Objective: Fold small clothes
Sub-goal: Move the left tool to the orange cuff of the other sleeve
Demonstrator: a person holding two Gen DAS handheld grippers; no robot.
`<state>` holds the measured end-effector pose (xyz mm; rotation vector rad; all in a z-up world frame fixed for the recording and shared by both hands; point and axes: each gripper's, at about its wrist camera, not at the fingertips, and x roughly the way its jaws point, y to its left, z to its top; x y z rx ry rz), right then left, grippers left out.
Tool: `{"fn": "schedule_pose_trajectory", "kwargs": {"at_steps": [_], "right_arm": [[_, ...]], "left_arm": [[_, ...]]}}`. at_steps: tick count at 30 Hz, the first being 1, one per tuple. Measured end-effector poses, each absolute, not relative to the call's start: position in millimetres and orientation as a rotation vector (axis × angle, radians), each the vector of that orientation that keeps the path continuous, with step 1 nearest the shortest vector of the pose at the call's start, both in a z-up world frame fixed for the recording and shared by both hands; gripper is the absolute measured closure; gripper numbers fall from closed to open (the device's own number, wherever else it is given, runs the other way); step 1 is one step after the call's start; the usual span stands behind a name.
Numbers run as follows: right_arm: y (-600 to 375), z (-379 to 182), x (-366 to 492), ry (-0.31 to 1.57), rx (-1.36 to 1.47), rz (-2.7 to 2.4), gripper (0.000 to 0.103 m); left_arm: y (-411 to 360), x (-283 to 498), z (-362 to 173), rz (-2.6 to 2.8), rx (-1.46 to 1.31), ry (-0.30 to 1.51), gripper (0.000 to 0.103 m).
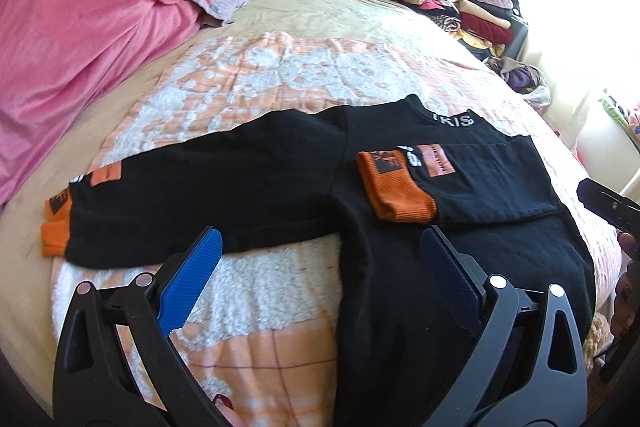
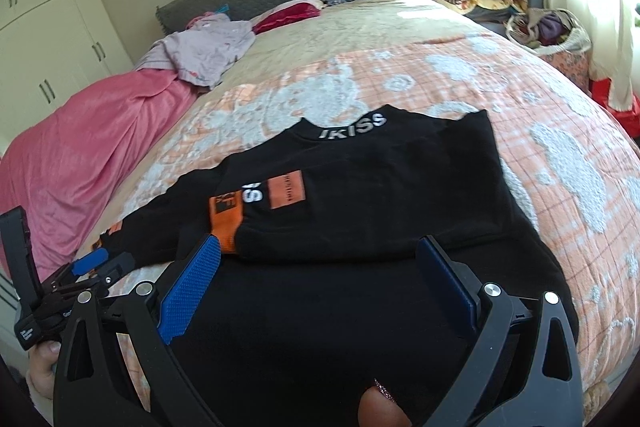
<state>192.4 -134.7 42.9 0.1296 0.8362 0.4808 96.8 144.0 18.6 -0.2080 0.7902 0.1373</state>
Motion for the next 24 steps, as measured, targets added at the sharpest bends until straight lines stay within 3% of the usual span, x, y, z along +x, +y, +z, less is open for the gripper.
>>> {"fn": "schedule_pose_trajectory", "kwargs": {"at_steps": [24], "right_arm": [[-11.1, 50.3, 184.1, 0.837, -0.036, 0.687, 0.005]], "left_arm": [[245.8, 50.2, 5.5, 0.433, -0.386, 0.773, 0.010]]}}
